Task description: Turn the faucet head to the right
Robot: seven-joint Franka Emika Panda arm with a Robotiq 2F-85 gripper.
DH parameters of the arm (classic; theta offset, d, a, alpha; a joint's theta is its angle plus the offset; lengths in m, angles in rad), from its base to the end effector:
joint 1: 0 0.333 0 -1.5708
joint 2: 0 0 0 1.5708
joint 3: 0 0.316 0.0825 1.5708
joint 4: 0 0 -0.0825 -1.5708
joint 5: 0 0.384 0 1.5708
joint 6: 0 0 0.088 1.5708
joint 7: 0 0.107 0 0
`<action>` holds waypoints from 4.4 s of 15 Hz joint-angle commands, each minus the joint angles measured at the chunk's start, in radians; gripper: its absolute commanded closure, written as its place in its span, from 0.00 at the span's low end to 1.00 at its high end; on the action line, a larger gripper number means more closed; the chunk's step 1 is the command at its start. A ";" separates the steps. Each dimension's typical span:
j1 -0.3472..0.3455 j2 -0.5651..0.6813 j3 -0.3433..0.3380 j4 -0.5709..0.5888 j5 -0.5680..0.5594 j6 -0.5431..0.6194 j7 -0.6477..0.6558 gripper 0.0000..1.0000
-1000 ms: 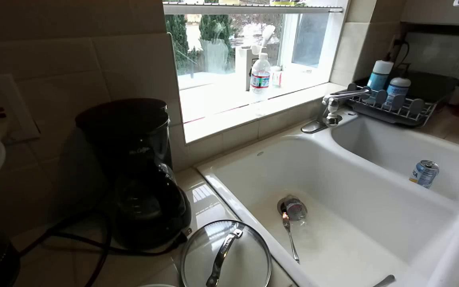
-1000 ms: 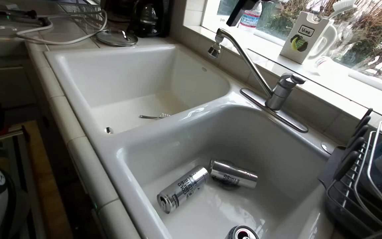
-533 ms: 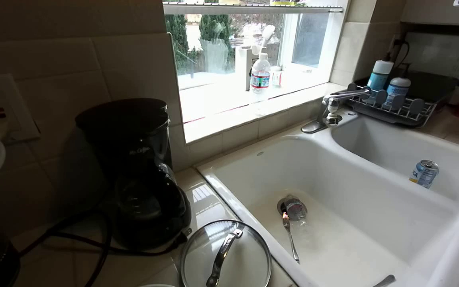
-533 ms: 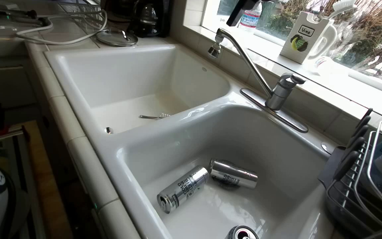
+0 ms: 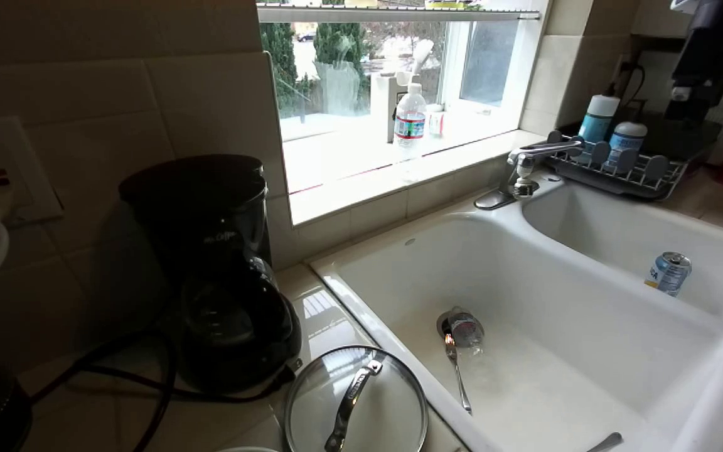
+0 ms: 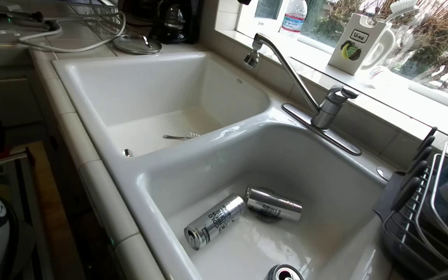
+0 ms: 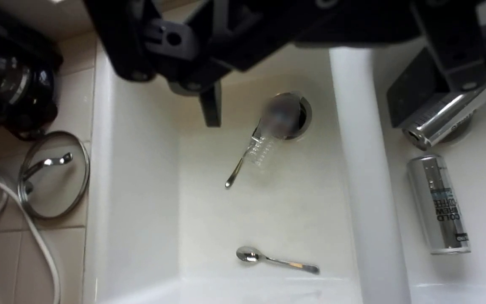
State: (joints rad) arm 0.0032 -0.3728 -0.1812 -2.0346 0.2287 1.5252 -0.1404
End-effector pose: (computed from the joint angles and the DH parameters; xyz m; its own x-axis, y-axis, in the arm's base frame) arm 0.4215 -0.0620 0.5882 0.9952 -0.0111 -0.0977 -0.0406 -0.9512 -0.3058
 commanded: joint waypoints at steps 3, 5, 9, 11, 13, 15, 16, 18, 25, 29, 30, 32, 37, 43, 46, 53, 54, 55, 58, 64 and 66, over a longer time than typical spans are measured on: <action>-0.034 0.101 0.131 0.089 -0.005 0.152 0.352 0.00; -0.042 0.126 0.151 0.095 -0.014 0.225 0.458 0.00; -0.067 0.175 0.168 0.070 -0.048 0.373 0.648 0.00; -0.074 0.203 0.179 0.067 -0.074 0.422 0.760 0.00; -0.065 0.197 0.162 0.073 -0.065 0.389 0.715 0.00; -0.064 0.214 0.168 0.075 -0.094 0.389 0.777 0.00; -0.064 0.216 0.170 0.075 -0.098 0.389 0.788 0.00; -0.065 0.216 0.171 0.076 -0.100 0.389 0.795 0.00; -0.060 0.278 0.189 0.159 -0.122 0.201 1.011 0.00; -0.048 0.316 0.191 0.200 -0.104 0.235 1.087 0.25; -0.043 0.326 0.192 0.211 -0.106 0.241 1.098 0.26; -0.033 0.355 0.194 0.240 -0.107 0.248 1.121 0.36; -0.012 0.410 0.194 0.282 -0.107 0.288 1.156 0.24; 0.001 0.467 0.190 0.309 -0.116 0.298 1.176 0.26; 0.006 0.475 0.188 0.308 -0.125 0.287 1.179 0.51; 0.001 0.421 0.178 0.250 -0.185 0.256 1.132 0.92; -0.001 0.403 0.177 0.233 -0.186 0.250 1.102 0.92; -0.003 0.387 0.176 0.213 -0.193 0.250 1.073 0.92; -0.021 0.335 0.161 0.146 -0.219 0.256 0.943 0.92; -0.083 0.242 0.107 0.035 -0.348 0.244 0.637 0.92; -0.104 0.238 0.093 0.025 -0.407 0.251 0.538 0.92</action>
State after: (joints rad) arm -0.0413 -0.0865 -0.0449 -1.9526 -0.0299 1.7949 0.5088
